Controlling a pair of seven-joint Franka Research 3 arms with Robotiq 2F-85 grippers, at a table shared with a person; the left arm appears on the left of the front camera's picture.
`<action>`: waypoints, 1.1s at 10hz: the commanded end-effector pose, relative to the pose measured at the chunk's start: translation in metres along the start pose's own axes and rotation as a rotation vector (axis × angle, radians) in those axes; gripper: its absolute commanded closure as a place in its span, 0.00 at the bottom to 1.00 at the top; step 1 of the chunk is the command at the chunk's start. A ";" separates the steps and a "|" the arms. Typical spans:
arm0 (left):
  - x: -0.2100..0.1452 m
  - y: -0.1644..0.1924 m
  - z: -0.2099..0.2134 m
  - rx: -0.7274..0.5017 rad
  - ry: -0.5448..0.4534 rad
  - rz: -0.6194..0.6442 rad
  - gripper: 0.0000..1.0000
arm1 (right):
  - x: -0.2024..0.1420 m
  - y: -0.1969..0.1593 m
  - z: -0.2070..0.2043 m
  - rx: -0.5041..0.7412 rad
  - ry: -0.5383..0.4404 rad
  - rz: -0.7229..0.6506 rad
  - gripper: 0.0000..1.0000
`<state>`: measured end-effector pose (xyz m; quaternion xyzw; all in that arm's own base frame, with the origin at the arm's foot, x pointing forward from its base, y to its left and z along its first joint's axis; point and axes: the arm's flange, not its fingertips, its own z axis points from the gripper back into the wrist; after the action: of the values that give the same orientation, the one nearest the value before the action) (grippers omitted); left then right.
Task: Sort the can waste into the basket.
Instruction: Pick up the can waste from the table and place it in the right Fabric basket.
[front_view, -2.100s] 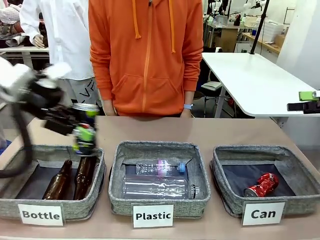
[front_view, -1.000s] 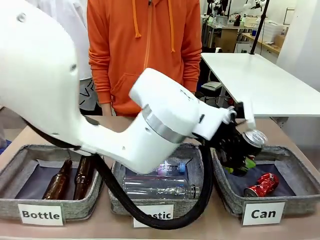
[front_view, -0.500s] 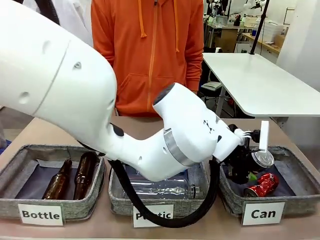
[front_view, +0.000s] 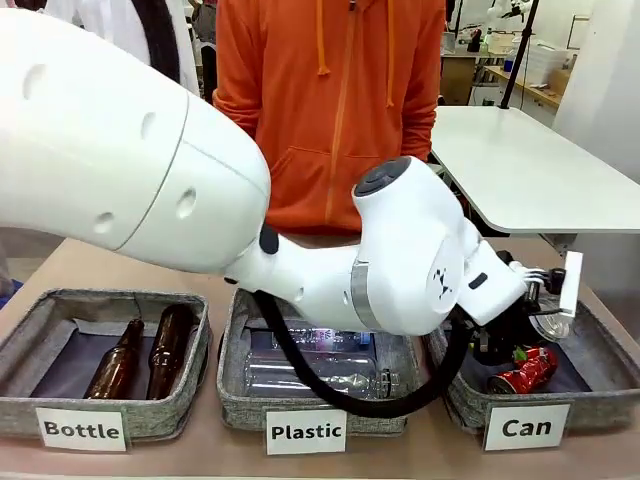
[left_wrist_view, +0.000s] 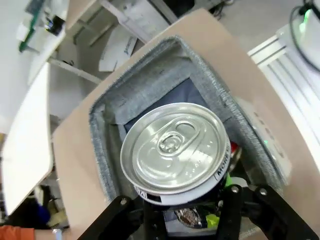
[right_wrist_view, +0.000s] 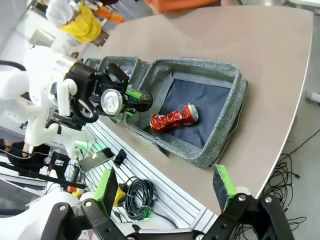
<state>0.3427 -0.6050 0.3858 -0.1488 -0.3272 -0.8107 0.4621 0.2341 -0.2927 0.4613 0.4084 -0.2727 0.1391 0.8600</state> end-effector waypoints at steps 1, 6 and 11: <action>0.011 0.022 -0.016 0.006 0.046 0.015 0.56 | 0.003 0.002 0.000 0.014 -0.022 -0.007 0.00; 0.010 0.022 -0.013 0.015 0.062 0.060 0.00 | 0.003 0.002 0.000 0.014 -0.022 -0.007 0.00; 0.017 0.032 0.013 -0.006 0.108 0.235 0.00 | 0.003 0.002 0.000 0.014 -0.022 -0.007 0.00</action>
<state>0.3656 -0.6223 0.4019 -0.1399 -0.2899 -0.7733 0.5462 0.2341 -0.2927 0.4612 0.4086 -0.2727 0.1390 0.8599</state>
